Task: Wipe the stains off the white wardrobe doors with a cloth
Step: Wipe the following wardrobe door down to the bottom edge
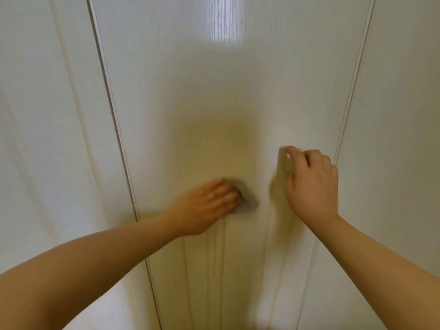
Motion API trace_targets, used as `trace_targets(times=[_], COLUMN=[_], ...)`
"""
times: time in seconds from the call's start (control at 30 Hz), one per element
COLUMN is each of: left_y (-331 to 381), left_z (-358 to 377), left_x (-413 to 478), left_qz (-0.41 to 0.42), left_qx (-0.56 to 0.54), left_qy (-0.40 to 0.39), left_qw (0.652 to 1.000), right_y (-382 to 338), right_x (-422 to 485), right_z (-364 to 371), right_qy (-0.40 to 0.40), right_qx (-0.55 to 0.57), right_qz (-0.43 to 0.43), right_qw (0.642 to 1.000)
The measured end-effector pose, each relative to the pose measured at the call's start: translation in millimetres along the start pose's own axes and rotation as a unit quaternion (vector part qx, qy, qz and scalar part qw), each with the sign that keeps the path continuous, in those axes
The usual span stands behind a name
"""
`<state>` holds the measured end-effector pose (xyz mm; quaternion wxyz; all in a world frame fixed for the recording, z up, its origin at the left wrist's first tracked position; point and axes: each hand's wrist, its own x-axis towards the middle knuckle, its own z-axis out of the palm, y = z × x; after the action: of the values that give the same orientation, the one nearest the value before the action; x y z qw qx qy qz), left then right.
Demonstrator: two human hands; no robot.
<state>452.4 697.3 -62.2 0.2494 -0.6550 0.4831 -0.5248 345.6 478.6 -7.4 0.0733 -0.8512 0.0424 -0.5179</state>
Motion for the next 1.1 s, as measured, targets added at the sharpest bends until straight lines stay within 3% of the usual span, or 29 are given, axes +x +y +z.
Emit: trace_targets(times=[0.07, 0.13, 0.23, 0.27, 0.3, 0.4, 0.47, 0.53, 0.63, 0.67, 0.7, 0.8, 0.87, 0.93, 1.03, 1.1], left_y=[2, -25, -68, -65, -50, 7, -1, -28, -46, -34, -15, 37, 35, 13, -28, -21], left_z=[-2, -8, -26, -29, -24, -18, -19, -20, -26, -23, -17, -9, -12, -15, -25, -24], left_x=[-9, 8, 57, 66, 68, 46, 44, 64, 98, 101, 95, 67, 63, 80, 119, 122], left_qz=[0.091, 0.082, -0.132, -0.17, -0.147, 0.089, 0.137, 0.056, -0.141, -0.155, -0.131, 0.061, 0.102, 0.045, -0.125, -0.152], left_qx=[-0.009, 0.003, 0.029, 0.034, 0.032, -0.007, -0.013, -0.006, 0.013, 0.009, -0.003, -0.049, -0.054, -0.053, -0.015, -0.005], left_qy=[-0.052, -0.028, 0.028, 0.03, 0.033, -0.06, -0.061, -0.02, 0.027, 0.032, 0.026, -0.05, -0.071, -0.022, 0.039, 0.044], left_qw=[0.994, 0.996, 0.99, 0.984, 0.988, 0.994, 0.989, 0.998, 0.99, 0.987, 0.991, 0.996, 0.991, 0.997, 0.991, 0.987], right_y=[5, 11, 18, 18, 20, 25, 30, 38, 46, 48, 48, 53, 59, 65, 68, 68], right_x=[0, 0, 0, -2, -5, -14, -17, -17, -20, -23, -26, -35, -37, -37, -37, -39], right_z=[-3, -7, -10, -10, -10, -12, -15, -17, -18, -18, -17, -21, -29, -36, -41, -43], right_qy=[-0.011, -0.019, -0.031, -0.034, -0.035, -0.03, -0.039, -0.056, -0.052, -0.054, -0.057, -0.064, -0.078, -0.089, -0.086, -0.092], right_qx=[-0.01, -0.018, -0.021, -0.02, -0.019, -0.019, -0.025, -0.029, -0.033, -0.034, -0.033, -0.043, -0.055, -0.059, -0.059, -0.058], right_qz=[0.006, 0.016, 0.043, 0.05, 0.057, 0.056, 0.061, 0.076, 0.095, 0.099, 0.102, 0.102, 0.109, 0.121, 0.128, 0.132], right_qw=[1.0, 1.0, 0.998, 0.998, 0.998, 0.998, 0.997, 0.995, 0.994, 0.993, 0.993, 0.992, 0.989, 0.987, 0.986, 0.985])
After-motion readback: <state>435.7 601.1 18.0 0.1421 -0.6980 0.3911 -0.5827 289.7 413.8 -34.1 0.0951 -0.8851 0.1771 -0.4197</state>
